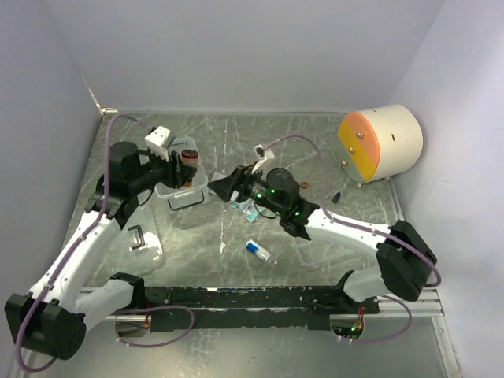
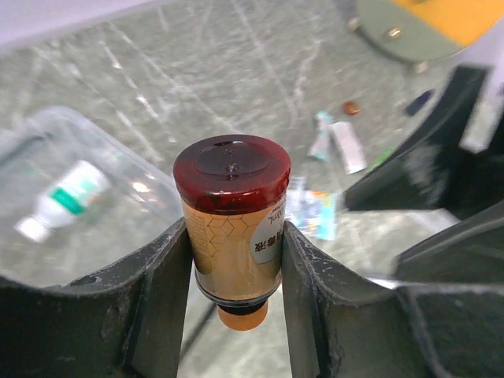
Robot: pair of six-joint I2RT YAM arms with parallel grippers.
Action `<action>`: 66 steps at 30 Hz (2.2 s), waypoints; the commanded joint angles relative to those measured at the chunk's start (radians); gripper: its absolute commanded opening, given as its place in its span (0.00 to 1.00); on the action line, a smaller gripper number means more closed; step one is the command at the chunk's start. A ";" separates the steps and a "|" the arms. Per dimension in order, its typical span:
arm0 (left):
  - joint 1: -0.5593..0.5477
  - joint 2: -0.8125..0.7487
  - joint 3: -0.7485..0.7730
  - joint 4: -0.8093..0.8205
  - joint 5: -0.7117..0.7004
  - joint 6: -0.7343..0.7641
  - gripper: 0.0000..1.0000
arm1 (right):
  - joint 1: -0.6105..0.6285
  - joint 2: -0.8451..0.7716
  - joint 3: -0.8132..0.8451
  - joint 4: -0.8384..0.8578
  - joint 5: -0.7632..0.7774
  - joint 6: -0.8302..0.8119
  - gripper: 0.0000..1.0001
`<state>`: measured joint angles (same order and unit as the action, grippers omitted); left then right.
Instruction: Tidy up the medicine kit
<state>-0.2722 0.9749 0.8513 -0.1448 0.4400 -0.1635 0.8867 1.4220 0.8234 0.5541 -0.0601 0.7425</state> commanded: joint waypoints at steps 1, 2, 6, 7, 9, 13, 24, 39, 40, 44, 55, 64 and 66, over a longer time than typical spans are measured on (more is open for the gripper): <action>-0.005 0.084 0.131 -0.150 -0.085 0.375 0.45 | -0.089 -0.103 -0.063 -0.033 -0.024 -0.025 0.70; -0.005 0.108 0.169 -0.181 -0.101 0.416 0.46 | -0.113 -0.117 -0.082 -0.045 -0.031 -0.023 0.70; -0.005 0.215 0.293 -0.276 -0.157 0.538 0.46 | -0.190 -0.163 -0.139 -0.058 -0.053 -0.007 0.70; -0.006 0.243 0.324 -0.307 -0.167 0.563 0.46 | -0.201 -0.170 -0.151 -0.057 -0.055 -0.004 0.70; -0.012 0.302 0.374 -0.370 -0.201 0.617 0.47 | -0.219 -0.175 -0.168 -0.056 -0.061 0.006 0.70; -0.073 0.422 0.431 -0.480 -0.368 0.700 0.46 | -0.253 -0.164 -0.175 -0.066 -0.083 0.017 0.69; -0.149 0.584 0.435 -0.534 -0.619 0.840 0.43 | -0.300 -0.144 -0.195 -0.066 -0.106 0.024 0.69; -0.117 0.819 0.532 -0.460 -0.570 0.966 0.42 | -0.330 -0.151 -0.195 -0.075 -0.090 0.011 0.68; -0.107 0.831 0.548 -0.460 -0.557 0.969 0.42 | -0.331 -0.155 -0.193 -0.081 -0.089 0.007 0.68; -0.081 0.862 0.583 -0.465 -0.518 0.983 0.43 | -0.334 -0.163 -0.191 -0.097 -0.085 0.000 0.68; -0.051 0.947 0.650 -0.480 -0.475 1.010 0.49 | -0.336 -0.161 -0.198 -0.087 -0.089 0.014 0.68; -0.051 0.979 0.623 -0.427 -0.486 1.005 0.54 | -0.336 -0.166 -0.195 -0.080 -0.108 0.005 0.68; -0.051 0.981 0.613 -0.410 -0.496 0.999 0.58 | -0.336 -0.167 -0.196 -0.078 -0.108 0.003 0.68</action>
<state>-0.3237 1.9369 1.4761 -0.6197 -0.0582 0.8303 0.5571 1.2755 0.6258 0.4576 -0.1616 0.7593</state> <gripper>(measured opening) 0.561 0.682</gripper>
